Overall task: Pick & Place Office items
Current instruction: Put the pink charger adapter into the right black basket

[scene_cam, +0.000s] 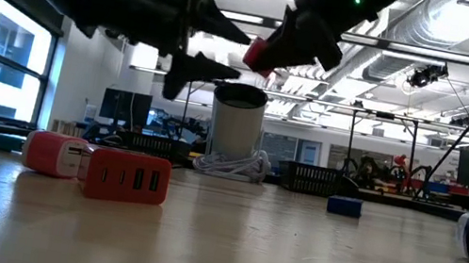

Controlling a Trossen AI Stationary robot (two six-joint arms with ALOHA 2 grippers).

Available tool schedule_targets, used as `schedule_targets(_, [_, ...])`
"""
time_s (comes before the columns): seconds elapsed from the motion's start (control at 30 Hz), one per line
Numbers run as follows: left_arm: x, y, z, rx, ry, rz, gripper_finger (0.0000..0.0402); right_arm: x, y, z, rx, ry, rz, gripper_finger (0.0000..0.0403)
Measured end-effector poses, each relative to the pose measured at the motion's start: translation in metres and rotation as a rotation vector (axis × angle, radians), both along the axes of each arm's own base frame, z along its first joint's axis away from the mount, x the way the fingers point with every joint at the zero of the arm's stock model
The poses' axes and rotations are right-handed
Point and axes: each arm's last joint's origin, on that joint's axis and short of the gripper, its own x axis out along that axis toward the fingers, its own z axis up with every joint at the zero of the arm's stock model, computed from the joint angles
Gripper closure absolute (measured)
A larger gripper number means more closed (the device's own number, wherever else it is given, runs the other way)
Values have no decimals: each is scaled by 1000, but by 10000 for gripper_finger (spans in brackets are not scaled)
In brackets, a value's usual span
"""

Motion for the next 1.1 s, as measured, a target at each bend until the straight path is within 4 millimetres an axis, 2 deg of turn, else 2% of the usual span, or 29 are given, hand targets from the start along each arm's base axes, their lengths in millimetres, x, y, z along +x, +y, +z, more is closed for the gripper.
schedule_targets(0.13, [13, 3, 2, 3, -7, -25, 169, -2, 0, -2, 4, 25, -5, 263])
schedule_targets(0.33, [22, 5, 12, 32, -37, -15, 169, -4, -1, -4, 21, 43, -24, 263])
schedule_targets(1.1, [25, 7, 14, 2, -27, 44, 169, 2, -15, 0, 39, 3, -7, 263])
